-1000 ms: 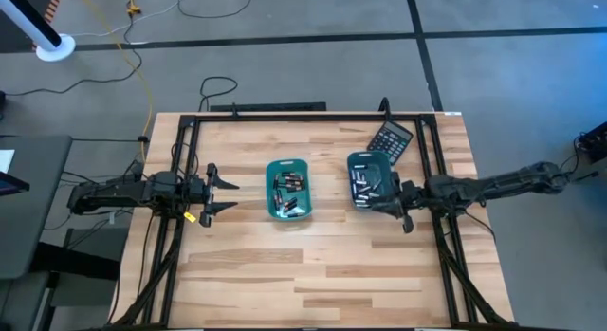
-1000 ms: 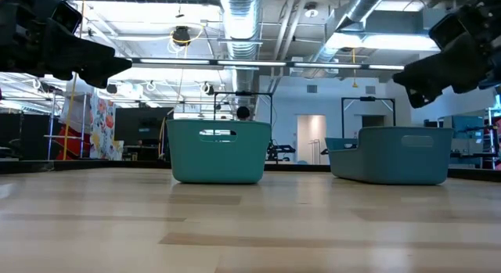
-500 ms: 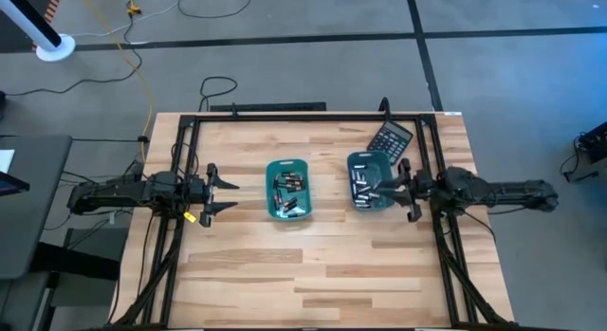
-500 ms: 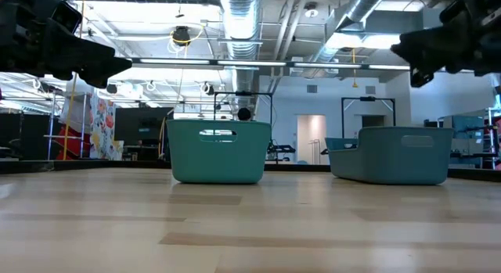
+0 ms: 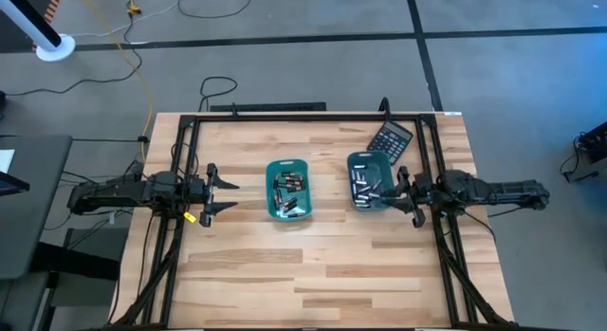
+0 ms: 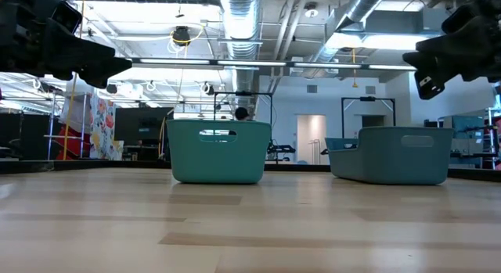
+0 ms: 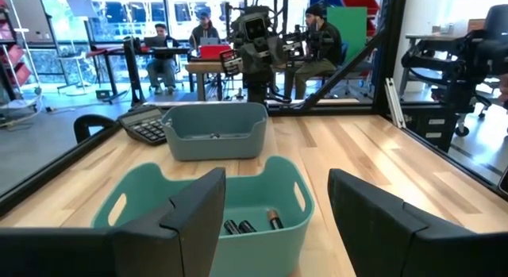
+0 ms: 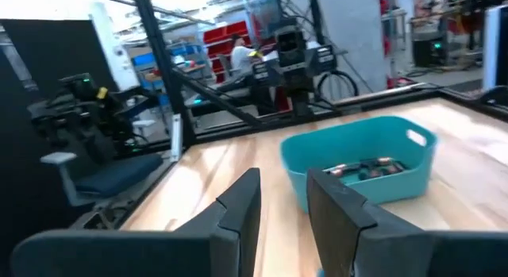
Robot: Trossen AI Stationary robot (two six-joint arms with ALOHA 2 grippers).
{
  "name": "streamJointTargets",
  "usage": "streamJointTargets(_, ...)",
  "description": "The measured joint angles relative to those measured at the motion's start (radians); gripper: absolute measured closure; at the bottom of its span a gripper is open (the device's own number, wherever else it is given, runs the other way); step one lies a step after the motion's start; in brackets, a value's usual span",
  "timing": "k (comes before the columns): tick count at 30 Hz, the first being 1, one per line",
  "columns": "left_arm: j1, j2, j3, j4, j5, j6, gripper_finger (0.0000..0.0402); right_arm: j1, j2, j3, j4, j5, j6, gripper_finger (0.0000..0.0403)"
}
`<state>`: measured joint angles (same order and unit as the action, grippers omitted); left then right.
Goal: Sort batteries
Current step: Return to Home Position
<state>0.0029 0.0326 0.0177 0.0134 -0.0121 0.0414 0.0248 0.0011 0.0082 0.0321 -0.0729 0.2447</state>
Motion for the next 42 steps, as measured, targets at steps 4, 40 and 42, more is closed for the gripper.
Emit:
streamJointTargets(4, 0.000, 0.000, 0.000, 0.000, -0.001, 0.000, 0.0184, 0.019, 0.000, 0.000, -0.002, 0.000, -0.006, 0.0281)
streamJointTargets(40, 0.000, 0.000, 0.000, 0.000, -0.001, 0.000, 0.0184, 0.027, 0.025, 0.000, -0.011, 0.019, 0.010, 0.0281)
streamJointTargets(42, 0.000, 0.000, 0.000, 0.000, -0.001, 0.000, 0.0184, 0.027, 0.025, 0.000, -0.011, 0.019, 0.010, 0.0281)
